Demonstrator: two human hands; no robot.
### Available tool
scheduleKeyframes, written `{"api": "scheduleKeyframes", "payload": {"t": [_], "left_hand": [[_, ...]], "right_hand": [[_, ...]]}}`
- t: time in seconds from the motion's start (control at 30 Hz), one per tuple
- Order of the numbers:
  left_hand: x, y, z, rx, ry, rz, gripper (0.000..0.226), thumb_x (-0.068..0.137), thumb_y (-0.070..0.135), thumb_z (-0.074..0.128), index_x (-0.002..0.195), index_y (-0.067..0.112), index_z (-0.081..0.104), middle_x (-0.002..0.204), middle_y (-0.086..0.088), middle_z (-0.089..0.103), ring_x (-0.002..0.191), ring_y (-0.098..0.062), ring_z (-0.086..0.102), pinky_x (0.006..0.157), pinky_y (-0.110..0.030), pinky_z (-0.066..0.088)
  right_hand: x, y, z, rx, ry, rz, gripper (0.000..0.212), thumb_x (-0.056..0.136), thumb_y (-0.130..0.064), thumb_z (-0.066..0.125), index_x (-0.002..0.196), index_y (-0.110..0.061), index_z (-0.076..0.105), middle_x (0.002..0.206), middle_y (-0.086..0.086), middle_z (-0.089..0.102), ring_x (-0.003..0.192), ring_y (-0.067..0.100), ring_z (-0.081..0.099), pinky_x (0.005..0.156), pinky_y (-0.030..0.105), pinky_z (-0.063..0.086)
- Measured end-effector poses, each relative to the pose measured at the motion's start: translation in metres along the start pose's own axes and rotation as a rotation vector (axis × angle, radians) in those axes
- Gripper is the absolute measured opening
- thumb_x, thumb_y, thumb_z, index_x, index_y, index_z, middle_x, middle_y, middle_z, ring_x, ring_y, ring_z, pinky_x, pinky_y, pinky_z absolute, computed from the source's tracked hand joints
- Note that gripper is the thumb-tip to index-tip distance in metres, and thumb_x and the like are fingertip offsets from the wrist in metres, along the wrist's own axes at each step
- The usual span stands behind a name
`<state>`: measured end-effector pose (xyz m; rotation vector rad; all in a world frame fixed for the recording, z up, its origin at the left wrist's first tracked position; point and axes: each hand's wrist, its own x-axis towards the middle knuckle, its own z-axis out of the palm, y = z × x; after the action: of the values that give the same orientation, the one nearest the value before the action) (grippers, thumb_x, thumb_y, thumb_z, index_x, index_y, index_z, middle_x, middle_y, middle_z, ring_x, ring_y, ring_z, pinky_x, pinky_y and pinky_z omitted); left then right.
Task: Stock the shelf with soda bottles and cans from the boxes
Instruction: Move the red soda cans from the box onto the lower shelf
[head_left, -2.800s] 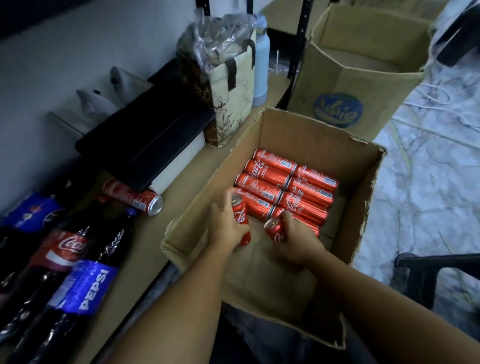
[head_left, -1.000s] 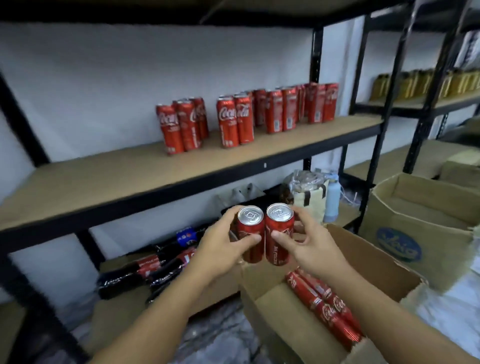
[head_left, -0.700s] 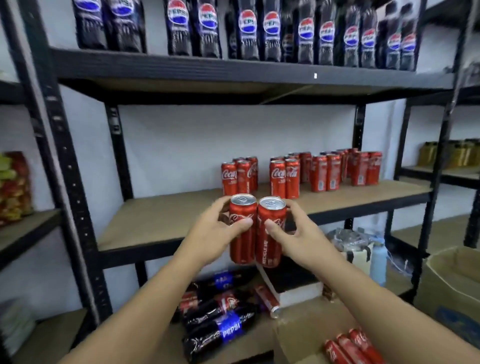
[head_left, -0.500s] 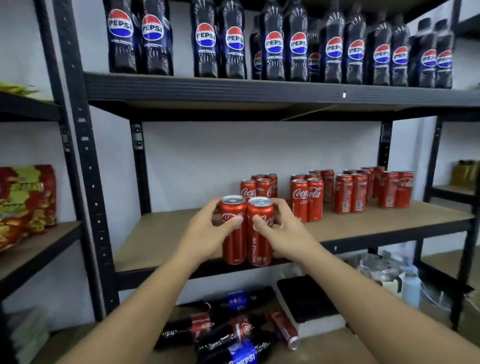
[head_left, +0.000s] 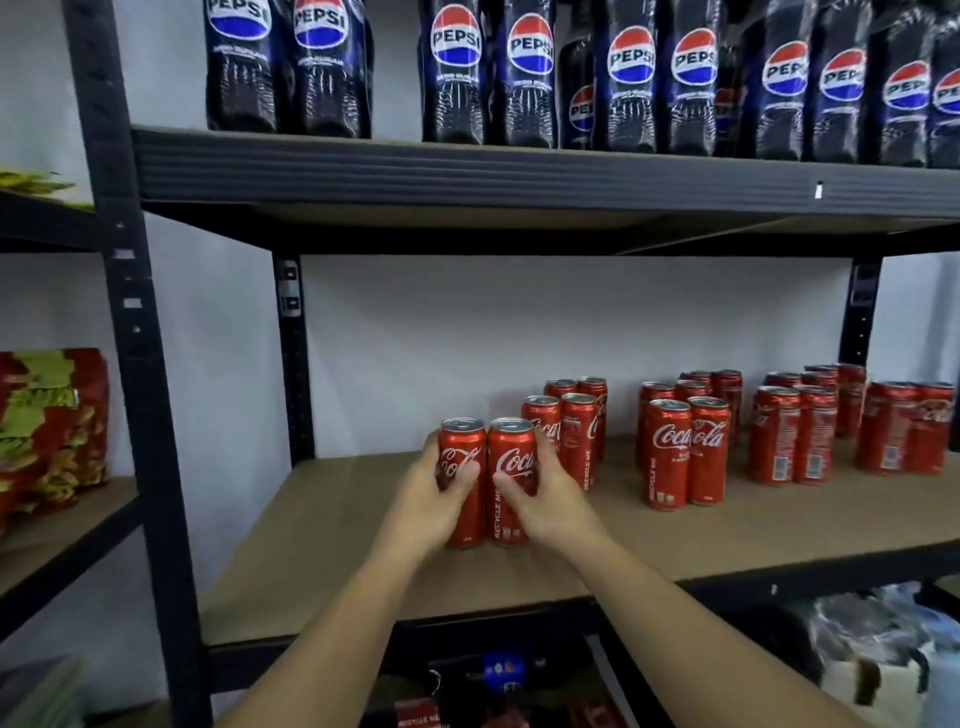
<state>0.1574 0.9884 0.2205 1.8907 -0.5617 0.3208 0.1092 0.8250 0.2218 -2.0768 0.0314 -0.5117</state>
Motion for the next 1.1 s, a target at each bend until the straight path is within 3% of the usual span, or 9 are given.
{"api": "scheduleKeyframes", "payload": {"t": [0.1,0.17,0.3,0.53,0.67,0.93,1.1], "left_hand": [[-0.006,-0.019,0.002,0.118,-0.155,-0.092,0.067,0.092,0.018,0.074,0.146,0.036,0.038,0.128,0.016,0.059,0.116,-0.004,0.056,0.099,-0.024,0.04],[-0.008,-0.03,0.003,0.197,-0.162,-0.132,0.064,0.092,0.016,0.073,0.144,0.033,0.041,0.13,0.009,0.06,0.114,-0.01,0.058,0.099,-0.026,0.042],[0.004,-0.042,0.003,0.182,-0.095,-0.157,0.05,0.092,0.009,0.072,0.131,0.031,0.05,0.114,0.014,0.058,0.094,0.001,0.056,0.084,-0.019,0.04],[0.057,-0.076,0.001,0.195,-0.01,-0.195,0.061,0.082,0.007,0.079,0.134,0.032,0.058,0.12,0.008,0.069,0.111,-0.014,0.066,0.098,-0.027,0.046],[0.087,-0.098,0.002,0.247,0.033,-0.191,0.064,0.078,0.019,0.083,0.135,0.036,0.057,0.125,0.006,0.07,0.116,-0.02,0.066,0.104,-0.041,0.051],[0.121,-0.115,0.0,0.349,-0.004,-0.193,0.069,0.088,0.031,0.078,0.149,0.026,0.047,0.138,0.0,0.064,0.127,-0.024,0.06,0.11,-0.04,0.045],[0.129,-0.122,-0.004,0.424,-0.058,-0.193,0.061,0.093,0.042,0.07,0.148,0.028,0.049,0.136,-0.001,0.066,0.124,-0.021,0.062,0.107,-0.038,0.048]], "right_hand": [[0.0,0.019,0.001,-0.024,-0.143,0.029,0.086,0.095,-0.014,0.065,0.158,-0.042,0.014,0.147,-0.013,0.045,0.139,0.009,0.041,0.119,0.044,0.035],[0.001,0.026,0.001,-0.043,-0.138,0.061,0.088,0.095,-0.007,0.063,0.158,-0.042,0.013,0.152,-0.008,0.044,0.141,0.015,0.043,0.118,0.044,0.038],[0.008,0.024,0.008,-0.044,-0.07,0.048,0.08,0.095,-0.01,0.067,0.157,-0.033,0.022,0.143,-0.007,0.05,0.135,0.017,0.051,0.113,0.038,0.043],[0.064,0.035,0.051,-0.199,0.056,0.061,0.044,0.094,-0.023,0.07,0.134,-0.017,0.054,0.13,0.003,0.065,0.122,0.022,0.061,0.105,0.036,0.049],[0.095,0.033,0.07,-0.32,0.088,0.072,0.04,0.095,-0.027,0.066,0.131,-0.012,0.055,0.126,0.008,0.067,0.117,0.027,0.064,0.099,0.038,0.052],[0.132,0.042,0.092,-0.38,0.103,0.086,0.033,0.099,-0.029,0.06,0.126,-0.01,0.06,0.123,0.012,0.068,0.114,0.03,0.065,0.095,0.036,0.053],[0.141,0.042,0.102,-0.372,0.123,0.113,0.031,0.102,-0.029,0.057,0.126,-0.01,0.06,0.124,0.012,0.068,0.113,0.029,0.066,0.092,0.035,0.052]]}}
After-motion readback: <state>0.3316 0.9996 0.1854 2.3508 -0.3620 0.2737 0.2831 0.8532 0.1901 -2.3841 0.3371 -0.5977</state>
